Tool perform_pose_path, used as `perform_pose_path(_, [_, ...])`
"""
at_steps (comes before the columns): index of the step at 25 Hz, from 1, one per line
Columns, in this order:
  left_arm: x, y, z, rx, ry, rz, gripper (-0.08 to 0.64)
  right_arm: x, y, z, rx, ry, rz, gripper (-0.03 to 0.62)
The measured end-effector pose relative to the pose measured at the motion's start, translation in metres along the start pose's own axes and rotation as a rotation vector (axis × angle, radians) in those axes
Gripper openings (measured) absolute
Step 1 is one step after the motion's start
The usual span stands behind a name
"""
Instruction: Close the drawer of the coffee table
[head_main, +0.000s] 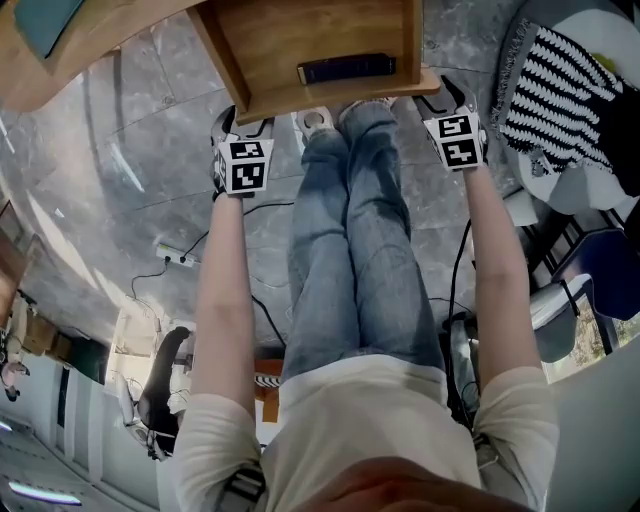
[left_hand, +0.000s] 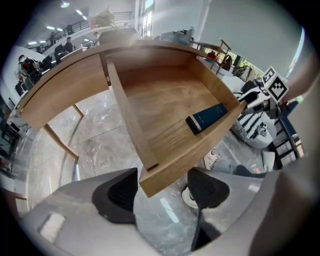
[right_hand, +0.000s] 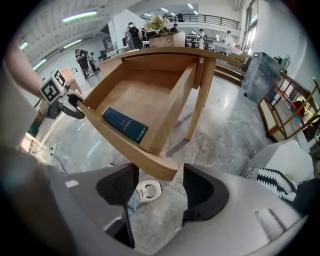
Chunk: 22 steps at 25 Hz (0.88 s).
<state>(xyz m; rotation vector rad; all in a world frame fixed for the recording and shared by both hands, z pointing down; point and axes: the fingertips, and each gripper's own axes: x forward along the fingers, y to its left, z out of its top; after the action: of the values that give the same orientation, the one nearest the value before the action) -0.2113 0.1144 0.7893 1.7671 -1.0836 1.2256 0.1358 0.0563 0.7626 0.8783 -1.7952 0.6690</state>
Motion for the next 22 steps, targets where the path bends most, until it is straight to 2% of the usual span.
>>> perform_pose_path(8, [0.011, -0.003, 0.011, -0.002, -0.022, 0.000, 0.308, 0.018, 0.002, 0.000, -0.023, 0.033, -0.001, 0.250])
perform_pose_path(17, [0.006, 0.000, 0.013, -0.018, 0.002, 0.046, 0.293, 0.019, 0.001, 0.001, -0.022, 0.067, 0.007, 0.239])
perform_pose_path(22, [-0.001, 0.000, 0.014, -0.026, 0.013, 0.040, 0.292, 0.012, 0.004, 0.003, -0.008, 0.088, 0.015, 0.238])
